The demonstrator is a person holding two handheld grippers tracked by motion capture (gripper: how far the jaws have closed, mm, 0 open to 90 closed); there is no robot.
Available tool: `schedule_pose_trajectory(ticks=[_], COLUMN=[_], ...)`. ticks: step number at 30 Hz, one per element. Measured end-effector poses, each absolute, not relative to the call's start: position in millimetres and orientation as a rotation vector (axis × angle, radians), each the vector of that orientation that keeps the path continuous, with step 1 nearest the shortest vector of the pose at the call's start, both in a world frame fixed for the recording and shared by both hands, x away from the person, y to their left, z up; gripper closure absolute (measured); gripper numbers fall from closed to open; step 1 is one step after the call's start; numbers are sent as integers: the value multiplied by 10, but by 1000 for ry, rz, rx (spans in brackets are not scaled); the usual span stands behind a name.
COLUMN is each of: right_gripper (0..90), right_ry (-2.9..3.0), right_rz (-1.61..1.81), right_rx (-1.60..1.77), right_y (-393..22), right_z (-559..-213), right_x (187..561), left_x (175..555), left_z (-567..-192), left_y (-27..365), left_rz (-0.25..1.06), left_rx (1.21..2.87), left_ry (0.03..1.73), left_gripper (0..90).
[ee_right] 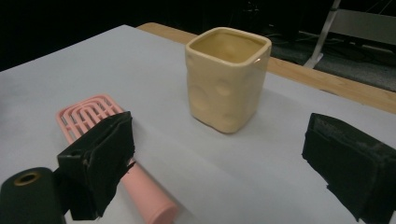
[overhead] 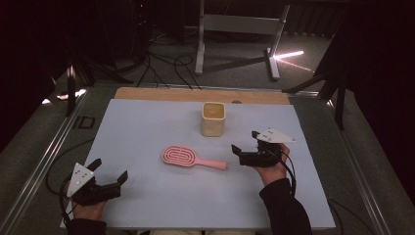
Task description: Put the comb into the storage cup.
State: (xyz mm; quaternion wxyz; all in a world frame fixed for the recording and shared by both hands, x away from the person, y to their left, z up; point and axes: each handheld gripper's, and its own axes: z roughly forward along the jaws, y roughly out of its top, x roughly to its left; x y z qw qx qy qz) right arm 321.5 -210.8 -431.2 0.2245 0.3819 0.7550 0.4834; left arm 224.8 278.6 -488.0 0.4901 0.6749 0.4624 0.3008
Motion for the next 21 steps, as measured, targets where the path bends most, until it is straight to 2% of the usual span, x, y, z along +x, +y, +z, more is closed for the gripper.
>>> schedule_pose_trajectory(ticks=[7, 11, 17, 19, 21], right_gripper=[108, 154, 306, 385, 501], right_ry=[2124, 2153, 2169, 2177, 2198], right_rz=[1363, 1329, 1278, 1262, 1250], right_rx=[1105, 1113, 1151, 1169, 1181], right_y=[-1939, -1865, -1803, -1796, -1790], right_z=[-4385, -4446, -4563, -4608, -4654], right_x=[3382, 3449, 3553, 3595, 3633], left_x=[2256, 2253, 2256, 2256, 2256], left_z=[-4887, -4889, -4896, -4895, -4897], left_y=[2776, 2775, 2753, 2748, 2742], left_rz=[728, 727, 723, 723, 721], left_rx=[1641, 1642, 1648, 1656, 1655], left_ry=[1121, 1120, 1116, 1111, 1109], left_gripper=[0, 0, 0, 0, 0])
